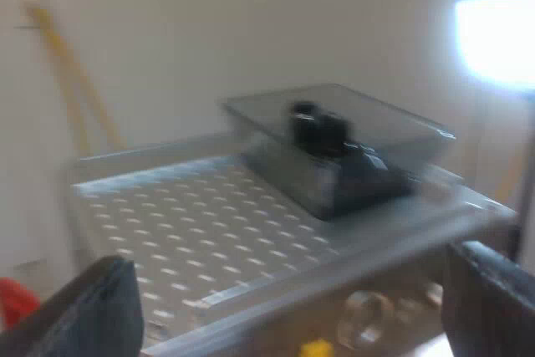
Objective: Place mug into machine
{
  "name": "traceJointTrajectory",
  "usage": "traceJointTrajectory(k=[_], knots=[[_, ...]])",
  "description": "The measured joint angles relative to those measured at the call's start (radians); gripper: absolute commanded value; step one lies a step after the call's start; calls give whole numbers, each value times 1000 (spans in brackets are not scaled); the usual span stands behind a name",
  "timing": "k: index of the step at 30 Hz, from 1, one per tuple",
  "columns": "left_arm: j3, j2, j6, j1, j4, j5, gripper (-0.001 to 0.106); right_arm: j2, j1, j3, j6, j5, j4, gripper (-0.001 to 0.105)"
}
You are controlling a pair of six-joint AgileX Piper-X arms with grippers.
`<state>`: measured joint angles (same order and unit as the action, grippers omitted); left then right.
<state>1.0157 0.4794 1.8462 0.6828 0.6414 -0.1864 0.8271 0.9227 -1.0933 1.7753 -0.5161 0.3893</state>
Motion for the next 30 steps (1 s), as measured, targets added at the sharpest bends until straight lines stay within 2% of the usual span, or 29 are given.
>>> traceJointTrajectory(k=[2, 5, 6, 10, 15, 19, 22, 27, 30], knots=[[25, 28, 0, -43, 0, -6, 75, -30, -69, 0, -22, 25, 52, 92], [52, 53, 0, -134, 0, 2, 75, -67, -207, 0, -65, 118, 148, 92], [59, 58, 0, -182, 0, 15, 75, -80, -275, 0, -84, 183, 205, 92], [60, 59, 1, -318, 14, 86, 75, -84, -473, 3, -125, 306, 312, 92], [60, 59, 1, -522, 138, 115, 75, -91, -726, 40, -141, 458, 355, 92], [60, 59, 1, -568, 200, 112, 75, -111, -847, 80, -137, 516, 355, 92], [60, 59, 1, -567, 245, 86, 75, -157, -904, 121, -85, 527, 358, 92], [60, 45, 1, -567, 296, 42, 75, -251, -931, 167, -20, 527, 362, 92], [60, 6, 1, -567, 320, 35, 75, -330, -931, 191, -10, 529, 362, 92]])
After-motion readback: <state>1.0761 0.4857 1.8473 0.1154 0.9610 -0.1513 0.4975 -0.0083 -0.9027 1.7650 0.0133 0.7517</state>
